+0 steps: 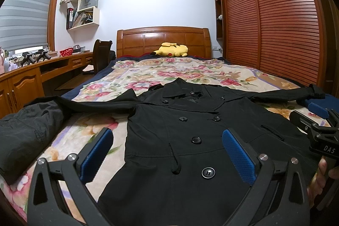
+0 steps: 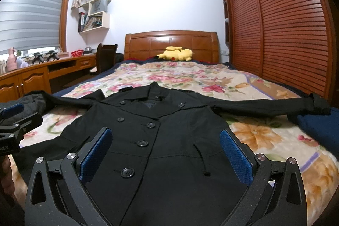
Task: Fold large clothes
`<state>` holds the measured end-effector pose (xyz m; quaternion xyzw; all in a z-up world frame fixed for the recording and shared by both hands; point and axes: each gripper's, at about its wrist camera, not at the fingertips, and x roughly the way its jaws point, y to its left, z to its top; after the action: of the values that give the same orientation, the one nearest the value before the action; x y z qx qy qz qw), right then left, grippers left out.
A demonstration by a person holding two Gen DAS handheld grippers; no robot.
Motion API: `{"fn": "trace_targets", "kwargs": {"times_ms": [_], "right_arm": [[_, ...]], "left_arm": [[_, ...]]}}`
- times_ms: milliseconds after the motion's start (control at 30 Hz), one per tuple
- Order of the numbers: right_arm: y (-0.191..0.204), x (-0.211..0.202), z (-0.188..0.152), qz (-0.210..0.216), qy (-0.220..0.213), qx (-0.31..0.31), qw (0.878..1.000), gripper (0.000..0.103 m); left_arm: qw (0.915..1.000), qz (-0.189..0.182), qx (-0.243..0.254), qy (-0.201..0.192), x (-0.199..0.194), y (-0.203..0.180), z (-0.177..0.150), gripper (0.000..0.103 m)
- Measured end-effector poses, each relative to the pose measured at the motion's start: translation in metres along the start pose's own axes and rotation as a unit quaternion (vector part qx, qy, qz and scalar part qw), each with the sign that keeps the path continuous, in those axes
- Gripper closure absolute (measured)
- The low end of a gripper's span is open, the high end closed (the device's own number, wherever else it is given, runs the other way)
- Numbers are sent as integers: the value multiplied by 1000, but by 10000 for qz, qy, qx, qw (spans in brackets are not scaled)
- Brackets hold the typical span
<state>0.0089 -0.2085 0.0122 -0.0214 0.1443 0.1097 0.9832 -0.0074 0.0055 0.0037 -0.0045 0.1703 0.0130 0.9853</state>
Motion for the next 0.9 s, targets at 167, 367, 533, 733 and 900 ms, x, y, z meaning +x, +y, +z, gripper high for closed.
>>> {"fn": "trace_targets", "kwargs": {"times_ms": [167,367,533,733,900], "right_arm": [[2,1,-1,34,37,-20,10000,0],[13,6,-5,255,186,-111,9994,0],[26,14,-5,539,383,-134,9977,0],[41,20,4,728,460,-240,9960,0],[51,27,18,828,487,-257,9950,0]], "left_arm": [[10000,12,-1,73,0,10,-1,0],[9994,112,67,330,8,21,4,0],[9985,237,46,496,16,36,12,0],[9969,281,-37,737,25,57,16,0],[9953,312,-124,912,35,79,26,0]]}}
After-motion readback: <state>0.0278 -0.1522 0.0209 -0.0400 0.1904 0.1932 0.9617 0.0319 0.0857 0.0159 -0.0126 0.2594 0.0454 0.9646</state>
